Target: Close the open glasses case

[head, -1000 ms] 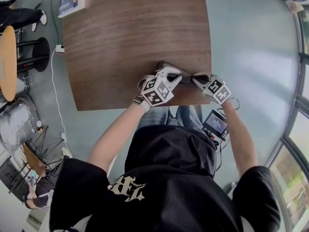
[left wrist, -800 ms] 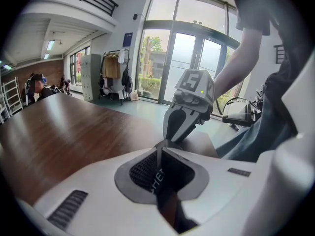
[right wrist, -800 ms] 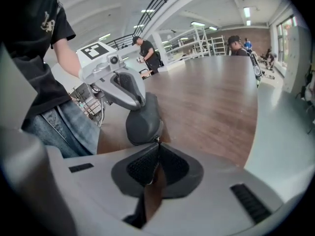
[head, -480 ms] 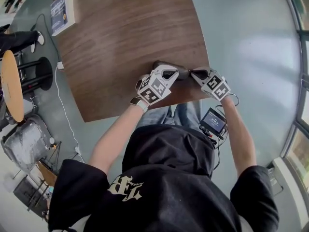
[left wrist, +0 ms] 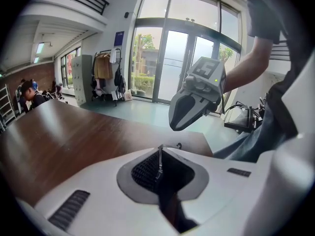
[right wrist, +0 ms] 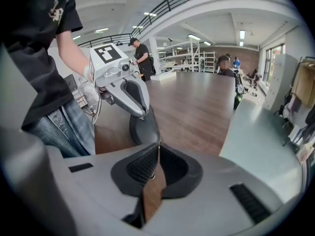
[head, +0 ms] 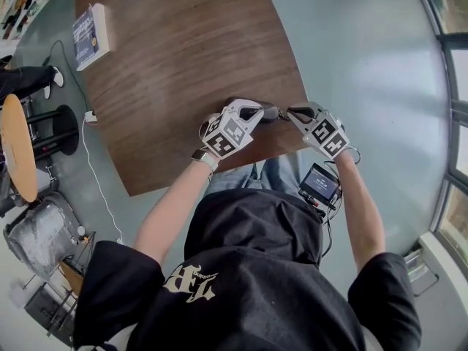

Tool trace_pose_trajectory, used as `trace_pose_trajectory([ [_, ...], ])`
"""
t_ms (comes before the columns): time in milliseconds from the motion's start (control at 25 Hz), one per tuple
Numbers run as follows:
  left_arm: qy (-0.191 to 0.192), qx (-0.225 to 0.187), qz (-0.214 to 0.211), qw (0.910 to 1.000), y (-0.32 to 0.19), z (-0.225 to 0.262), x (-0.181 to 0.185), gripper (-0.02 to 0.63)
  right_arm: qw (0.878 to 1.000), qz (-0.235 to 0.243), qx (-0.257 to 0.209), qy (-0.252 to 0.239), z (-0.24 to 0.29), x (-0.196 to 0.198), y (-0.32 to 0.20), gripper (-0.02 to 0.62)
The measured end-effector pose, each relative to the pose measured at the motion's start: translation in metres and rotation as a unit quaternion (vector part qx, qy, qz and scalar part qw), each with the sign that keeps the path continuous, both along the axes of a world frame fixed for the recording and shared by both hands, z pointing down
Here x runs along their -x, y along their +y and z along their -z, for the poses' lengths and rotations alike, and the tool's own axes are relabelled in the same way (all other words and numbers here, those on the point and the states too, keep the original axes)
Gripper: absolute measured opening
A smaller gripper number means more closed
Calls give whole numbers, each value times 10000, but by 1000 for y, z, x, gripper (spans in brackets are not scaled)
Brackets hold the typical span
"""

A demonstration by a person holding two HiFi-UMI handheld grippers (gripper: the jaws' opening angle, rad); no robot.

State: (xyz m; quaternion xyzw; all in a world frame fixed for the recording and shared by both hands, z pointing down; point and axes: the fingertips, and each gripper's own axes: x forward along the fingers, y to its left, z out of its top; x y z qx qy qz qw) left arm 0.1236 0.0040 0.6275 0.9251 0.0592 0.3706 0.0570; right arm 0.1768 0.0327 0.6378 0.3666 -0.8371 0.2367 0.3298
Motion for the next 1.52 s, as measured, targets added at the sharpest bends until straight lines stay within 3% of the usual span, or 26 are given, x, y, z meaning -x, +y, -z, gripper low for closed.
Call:
trace_pose_trajectory([
  [440, 138, -262, 172, 9994, -3, 29, 5, 20, 9989, 178, -422, 138, 47, 6, -3, -2],
  [640, 356, -153, 926, 9950, -5, 54, 15, 20, 9954, 419, -848, 172, 89, -1, -6, -5],
  [760, 550, -25, 1698, 9839, -17, 79, 20, 20, 9918, 478, -1182, 58, 127, -15, -19, -11],
  [1040, 858, -131, 3216, 9429, -27, 123, 39, 20, 9822, 702, -1681, -450, 198, -34, -32, -12],
  [1320, 1237, -432, 3830, 9144, -18, 182, 34, 20, 9750, 845, -1914, -752, 242, -55, -31, -12],
  [1520, 1340, -541, 3940, 9077, -9, 198, 23, 20, 9700, 747, -2126, -916, 261, -79, -33, -11],
])
